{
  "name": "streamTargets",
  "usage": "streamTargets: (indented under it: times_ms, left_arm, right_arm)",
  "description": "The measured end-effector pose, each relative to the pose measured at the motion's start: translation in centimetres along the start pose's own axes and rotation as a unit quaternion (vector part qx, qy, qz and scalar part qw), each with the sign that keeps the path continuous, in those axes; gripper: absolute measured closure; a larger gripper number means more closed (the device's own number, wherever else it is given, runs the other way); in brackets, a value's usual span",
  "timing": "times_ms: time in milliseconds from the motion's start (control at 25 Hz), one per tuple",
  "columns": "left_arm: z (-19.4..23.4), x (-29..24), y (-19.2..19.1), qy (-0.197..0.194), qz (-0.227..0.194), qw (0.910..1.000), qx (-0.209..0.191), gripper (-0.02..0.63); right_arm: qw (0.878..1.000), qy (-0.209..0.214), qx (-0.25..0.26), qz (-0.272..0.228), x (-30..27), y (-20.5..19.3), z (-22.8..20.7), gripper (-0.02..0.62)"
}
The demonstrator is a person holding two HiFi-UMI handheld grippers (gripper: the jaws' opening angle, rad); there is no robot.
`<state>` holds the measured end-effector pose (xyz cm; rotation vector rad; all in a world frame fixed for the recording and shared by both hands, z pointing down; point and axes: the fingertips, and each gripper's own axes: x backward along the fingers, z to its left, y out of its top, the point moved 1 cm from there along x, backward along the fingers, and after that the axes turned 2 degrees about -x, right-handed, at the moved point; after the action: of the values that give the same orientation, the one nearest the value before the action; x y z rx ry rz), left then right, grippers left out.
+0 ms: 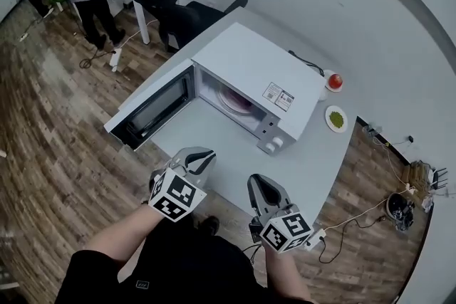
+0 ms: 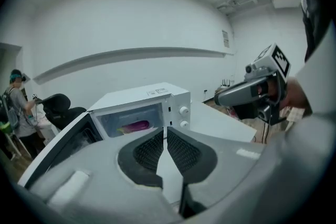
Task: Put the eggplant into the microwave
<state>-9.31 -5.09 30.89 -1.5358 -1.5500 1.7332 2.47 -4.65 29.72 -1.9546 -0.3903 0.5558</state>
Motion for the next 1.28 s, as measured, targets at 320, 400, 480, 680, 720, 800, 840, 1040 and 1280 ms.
streamTargets:
  times_ms: [320, 400, 480, 680, 720, 800, 840, 1040, 1280]
  left_arm:
    - [-3.7, 3.5, 3.1, -0.029, -0.054, 0.9947, 0.082, 0.58]
    - [-3.9, 4.2, 3.9, -0.032, -0.073, 0.9924, 0.093, 0.58]
    - [-3.8, 4.9, 4.6, -0.034, -0.09, 0.9899, 0.104, 0.58]
    - [-3.8, 6.9, 5.4, -0.058, -0.109, 0.9868, 0.104, 0.58]
    - [-3.5, 7.2, 5.4, -0.06, -0.112, 0.9862, 0.106, 0.58]
    - [-2.8, 8.0, 5.5, -0.061, -0.118, 0.9848, 0.112, 0.58]
    - [-2.4, 8.3, 5.5, -0.061, -0.121, 0.9841, 0.115, 0.58]
    - [-0.6, 9.6, 6.7, -0.053, -0.145, 0.9806, 0.122, 0.58]
    - [0.6, 10.8, 6.9, -0.042, -0.151, 0.9821, 0.104, 0.58]
  right_arm:
    - [1.0, 0.007, -0.014, -0.012, 2.5, 0.6, 1.4, 0.563]
    - [1.0, 0.01, -0.016, -0.016, 2.8, 0.7, 2.4, 0.565]
    - [1.0, 0.005, -0.015, -0.021, 2.9, 0.9, 3.1, 0.565]
    - [0.999, -0.007, -0.015, -0.031, 2.4, 1.5, 4.4, 0.566]
    - [0.999, -0.008, -0.011, -0.032, 2.2, 1.7, 4.7, 0.566]
    - [0.999, -0.011, 0.002, -0.037, 1.8, 2.2, 5.4, 0.569]
    - [0.999, -0.013, 0.012, -0.041, 1.6, 2.5, 5.8, 0.571]
    - [0.997, -0.026, 0.053, -0.047, 1.0, 3.3, 7.5, 0.58]
    - [0.996, -0.012, 0.072, -0.042, -0.2, 3.6, 9.1, 0.581]
